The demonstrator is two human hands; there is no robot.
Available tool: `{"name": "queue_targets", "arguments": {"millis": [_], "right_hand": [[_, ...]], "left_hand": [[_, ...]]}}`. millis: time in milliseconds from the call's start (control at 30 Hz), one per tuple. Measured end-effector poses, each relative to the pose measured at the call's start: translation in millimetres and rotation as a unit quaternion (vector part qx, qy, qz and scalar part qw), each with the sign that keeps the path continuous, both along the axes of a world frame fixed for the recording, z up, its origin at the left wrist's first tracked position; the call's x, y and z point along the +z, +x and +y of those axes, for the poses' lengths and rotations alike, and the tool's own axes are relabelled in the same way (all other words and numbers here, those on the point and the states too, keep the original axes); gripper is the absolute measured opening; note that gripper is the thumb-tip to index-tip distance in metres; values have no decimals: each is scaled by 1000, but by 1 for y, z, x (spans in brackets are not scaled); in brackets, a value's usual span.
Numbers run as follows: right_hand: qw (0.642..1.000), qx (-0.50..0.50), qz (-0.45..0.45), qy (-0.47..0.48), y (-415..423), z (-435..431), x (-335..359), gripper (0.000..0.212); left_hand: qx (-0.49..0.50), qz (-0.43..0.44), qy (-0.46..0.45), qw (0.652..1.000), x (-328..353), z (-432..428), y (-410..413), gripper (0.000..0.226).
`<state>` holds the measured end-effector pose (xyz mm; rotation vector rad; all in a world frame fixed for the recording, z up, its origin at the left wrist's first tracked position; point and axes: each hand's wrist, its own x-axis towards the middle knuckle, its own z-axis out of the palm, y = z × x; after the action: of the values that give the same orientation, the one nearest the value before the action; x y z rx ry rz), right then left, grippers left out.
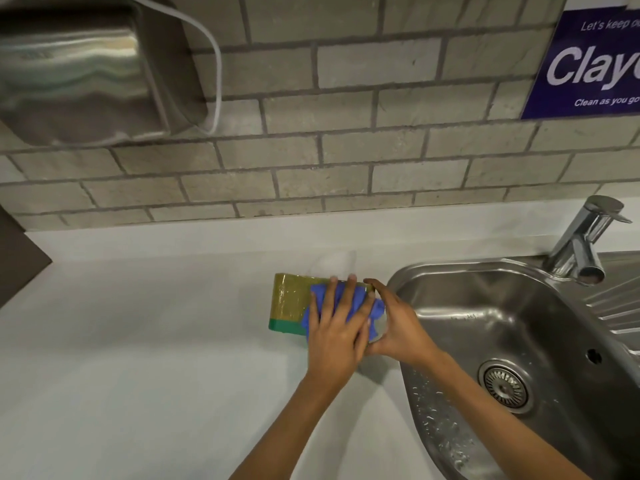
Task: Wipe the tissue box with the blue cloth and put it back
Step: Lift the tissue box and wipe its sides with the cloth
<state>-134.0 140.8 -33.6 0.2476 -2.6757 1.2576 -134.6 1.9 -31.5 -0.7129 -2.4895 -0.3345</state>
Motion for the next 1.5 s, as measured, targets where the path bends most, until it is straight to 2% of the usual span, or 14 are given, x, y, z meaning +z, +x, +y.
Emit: {"name": "queue_targets", "arguments": {"millis": [100,267,333,467,567,733,867,967,1033,1133,1300,1367,1400,1500], "right_hand": [[1000,-2,-7,8,1,1,-1,108],[1000,-10,-7,11,1,-3,-3,111],[1000,-14,1,12,2,-5,-2,109],[1000,-7,14,-1,4,-5,-2,99],[1000,0,2,7,7,-2,-3,107],[1000,-8,-5,8,6,-7,-4,114],[1000,-17,0,0,8,-8,-6,115],[1000,-13,3,8,8,-9,-6,114],[1000,-15,6,14,8,-10,-7,114],[1000,-20,6,5,8,-11,-7,111],[999,-16,-8,-27,9,-9,-7,107],[1000,-10,-10,-22,10,-9,-7,110],[1000,-8,-9,-15,11,-9,-7,111],[1000,2,-2,2,15,-14,-8,116]], "left_hand": [[6,6,33,999,-19,-37,2,44],[158,-106,199,961,4,-42,-23,40],[142,-86,169,972,13,-20,-23,41],[29,-11,5,1000,0,3,1,44],[22,-5,-11,1000,-14,-19,4,47],[169,-93,126,973,0,-44,-21,53],[224,-188,271,917,2,-59,-30,57],[241,-207,343,884,3,-60,-24,60],[223,-178,298,911,3,-51,-10,58],[173,-113,109,972,2,-25,11,55],[26,-17,-62,998,-2,-8,11,46],[-3,-3,-66,998,-7,-20,7,45],[17,-18,-45,999,-7,-27,5,42],[111,-86,128,982,-5,-46,-2,47]]}}
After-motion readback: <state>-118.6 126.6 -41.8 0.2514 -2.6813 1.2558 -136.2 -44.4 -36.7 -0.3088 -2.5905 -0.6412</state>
